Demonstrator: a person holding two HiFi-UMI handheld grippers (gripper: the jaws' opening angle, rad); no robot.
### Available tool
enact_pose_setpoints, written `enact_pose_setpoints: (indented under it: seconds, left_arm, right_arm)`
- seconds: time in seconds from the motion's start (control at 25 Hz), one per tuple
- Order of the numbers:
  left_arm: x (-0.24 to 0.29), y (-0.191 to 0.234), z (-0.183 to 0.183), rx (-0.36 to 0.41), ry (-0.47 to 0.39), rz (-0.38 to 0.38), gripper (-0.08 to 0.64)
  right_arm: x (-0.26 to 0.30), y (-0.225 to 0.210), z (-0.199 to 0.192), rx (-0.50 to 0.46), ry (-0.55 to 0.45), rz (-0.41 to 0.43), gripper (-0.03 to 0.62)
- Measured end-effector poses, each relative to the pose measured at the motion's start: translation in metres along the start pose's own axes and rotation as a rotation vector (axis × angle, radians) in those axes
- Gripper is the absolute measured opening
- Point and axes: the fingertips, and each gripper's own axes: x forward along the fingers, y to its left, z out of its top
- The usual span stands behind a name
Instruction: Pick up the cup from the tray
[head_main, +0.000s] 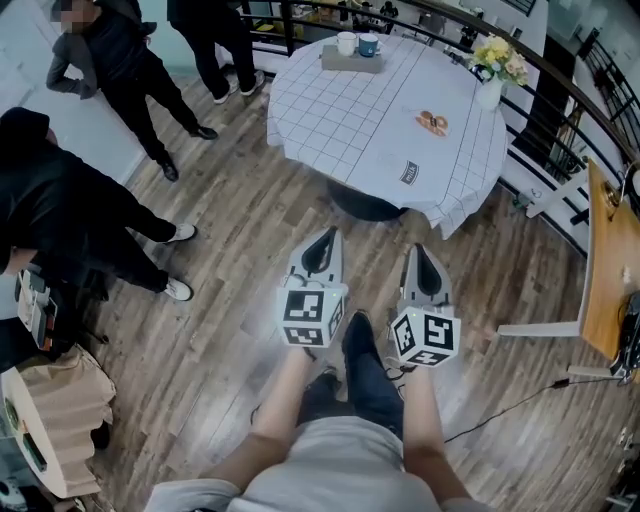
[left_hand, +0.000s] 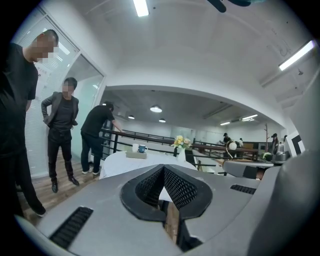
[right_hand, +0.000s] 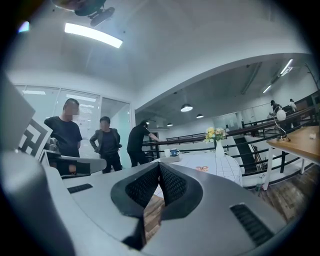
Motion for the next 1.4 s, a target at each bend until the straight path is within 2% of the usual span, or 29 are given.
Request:
enact_pose_setpoints:
  seconds: [0.36, 0.72, 1.4]
  left_arm:
    - [0.103, 0.012, 0.026, 0.005, 0.007, 0.045, 0.008]
    - [0.203, 0.014, 0.042, -0.001, 0.017, 0.062, 0.008]
    - [0.289, 0.036, 0.048, 0.001, 0.039, 0.067, 0.008]
  right_arm:
    - [0.1, -0.045, 0.017, 0.018, 0.01, 0.063, 0.008]
    - [0.181, -0.101, 0.029, 0.049, 0.008, 0.081, 0.008]
    - [0.261, -0.122, 0.025, 0.066, 0.028, 0.112, 0.008]
